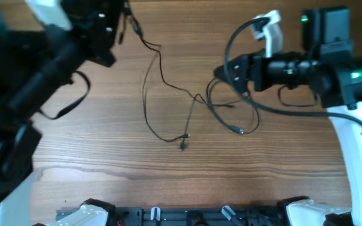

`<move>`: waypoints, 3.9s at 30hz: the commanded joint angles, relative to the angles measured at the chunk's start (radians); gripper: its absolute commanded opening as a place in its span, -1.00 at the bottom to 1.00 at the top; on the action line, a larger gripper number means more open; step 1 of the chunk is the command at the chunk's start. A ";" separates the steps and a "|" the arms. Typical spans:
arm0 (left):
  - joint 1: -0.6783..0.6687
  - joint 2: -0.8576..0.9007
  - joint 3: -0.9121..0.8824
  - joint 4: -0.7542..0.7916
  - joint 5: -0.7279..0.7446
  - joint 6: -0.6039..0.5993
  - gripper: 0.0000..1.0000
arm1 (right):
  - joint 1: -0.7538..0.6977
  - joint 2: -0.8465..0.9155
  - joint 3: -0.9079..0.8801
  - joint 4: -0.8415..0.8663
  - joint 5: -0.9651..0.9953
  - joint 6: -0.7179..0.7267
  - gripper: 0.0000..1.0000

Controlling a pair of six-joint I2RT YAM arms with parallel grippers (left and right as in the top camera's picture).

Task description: Untangle cables

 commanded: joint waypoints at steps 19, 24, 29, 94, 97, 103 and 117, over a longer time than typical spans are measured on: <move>0.046 -0.020 0.027 -0.029 -0.006 -0.034 -0.92 | 0.344 0.269 -0.002 0.618 0.207 0.079 -0.53; 0.046 -0.018 0.027 -0.030 -0.009 -0.034 -0.92 | 0.323 0.256 0.000 0.606 0.129 -0.014 0.52; 0.046 -0.018 0.027 -0.047 -0.009 -0.034 -0.92 | 0.322 0.215 0.000 0.644 0.175 -0.104 0.50; 0.916 0.094 0.026 -0.073 -0.578 -0.259 -0.92 | 0.010 0.309 -0.014 -0.049 0.676 0.201 -0.63; 0.894 0.173 0.022 -0.102 -0.567 -0.258 -0.70 | 0.010 0.309 -0.014 -0.049 0.676 0.194 -0.63; 0.807 0.316 -0.026 -0.191 -0.510 -0.217 0.66 | 0.010 0.310 -0.014 -0.054 0.675 0.185 -0.61; 0.481 0.406 -0.029 -0.445 -0.088 0.082 0.66 | 0.000 0.290 0.004 0.000 0.447 0.104 0.20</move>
